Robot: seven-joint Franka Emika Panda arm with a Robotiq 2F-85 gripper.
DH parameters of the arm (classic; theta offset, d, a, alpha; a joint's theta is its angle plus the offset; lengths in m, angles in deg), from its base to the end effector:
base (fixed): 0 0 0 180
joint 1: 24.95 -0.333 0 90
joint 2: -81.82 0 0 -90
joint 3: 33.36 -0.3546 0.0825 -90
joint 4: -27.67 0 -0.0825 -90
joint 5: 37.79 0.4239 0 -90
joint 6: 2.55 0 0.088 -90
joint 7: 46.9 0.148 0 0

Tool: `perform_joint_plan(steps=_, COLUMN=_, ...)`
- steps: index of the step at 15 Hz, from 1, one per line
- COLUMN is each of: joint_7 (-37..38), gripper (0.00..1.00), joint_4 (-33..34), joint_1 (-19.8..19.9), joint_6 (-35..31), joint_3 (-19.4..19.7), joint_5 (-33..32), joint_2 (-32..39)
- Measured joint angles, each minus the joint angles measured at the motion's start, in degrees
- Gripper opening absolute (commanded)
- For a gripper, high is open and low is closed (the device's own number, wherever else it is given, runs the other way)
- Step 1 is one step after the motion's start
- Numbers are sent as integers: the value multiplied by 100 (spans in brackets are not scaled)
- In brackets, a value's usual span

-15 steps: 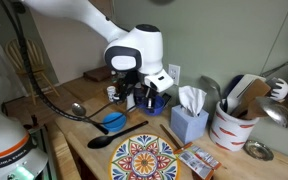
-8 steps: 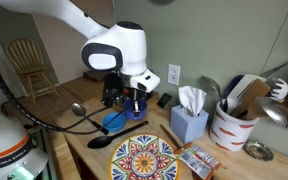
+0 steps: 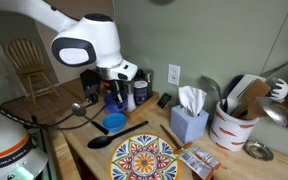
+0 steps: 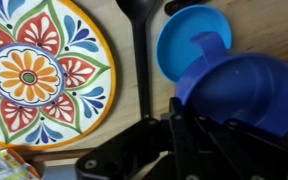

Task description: Move the blue bowl to the left

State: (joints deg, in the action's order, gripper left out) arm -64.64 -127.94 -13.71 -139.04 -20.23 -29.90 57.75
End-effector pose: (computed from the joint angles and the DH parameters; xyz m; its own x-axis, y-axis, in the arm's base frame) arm 0.3728 -0.1541 0.3280 0.9720 -0.2035 0.1178 -0.1829 -0.9692 -0.1651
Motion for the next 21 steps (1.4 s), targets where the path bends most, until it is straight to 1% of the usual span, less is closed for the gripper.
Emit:
perform_joint_plan(steps=2, joint_7=-200, gripper=1, joint_4=-230, joint_1=-243, joint_6=7, joint_3=-110, joint_5=-15, joint_2=-391)
perform_joint_plan(steps=3, joint_7=-287, gripper=4, joint_4=-222, joint_1=-399, joint_6=64, joint_3=-164, joint_5=-19, joint_2=-522)
perform_joint_plan(steps=5, joint_7=-402, gripper=4, joint_4=-177, joint_1=-696, joint_6=171, joint_3=-243, joint_5=-20, joint_2=-700)
perform_joint_plan(steps=6, joint_7=-408, gripper=4, joint_4=-179, joint_1=-774, joint_6=179, joint_3=-261, joint_5=-20, joint_2=-748)
perform_joint_plan(steps=8, joint_7=-453, gripper=4, joint_4=-181, joint_1=-804, joint_6=184, joint_3=-263, joint_5=-20, joint_2=-774)
perform_joint_plan(steps=9, joint_7=-482, gripper=1, joint_4=-182, joint_1=-804, joint_6=185, joint_3=-259, joint_5=-20, joint_2=-774)
perform_joint_plan(steps=11, joint_7=-490, gripper=1, joint_4=-182, joint_1=-805, joint_6=184, joint_3=-259, joint_5=-20, joint_2=-774)
perform_joint_plan(steps=13, joint_7=-785, gripper=1, joint_4=-181, joint_1=-924, joint_6=335, joint_3=-250, joint_5=-29, joint_2=-773)
perform_joint_plan(steps=17, joint_7=-1418, gripper=1, joint_4=-181, joint_1=-1328, joint_6=879, joint_3=-262, joint_5=-103, joint_2=-773)
perform_joint_plan(steps=19, joint_7=-1746, gripper=1, joint_4=-181, joint_1=-1510, joint_6=1021, joint_3=-294, joint_5=-173, joint_2=-773)
perform_joint_plan(steps=20, joint_7=-1894, gripper=4, joint_4=-181, joint_1=-1597, joint_6=1054, joint_3=-332, joint_5=-216, joint_2=-773)
perform_joint_plan(steps=21, joint_7=-2027, gripper=4, joint_4=-181, joint_1=-1674, joint_6=1057, joint_3=-388, joint_5=-279, joint_2=-765)
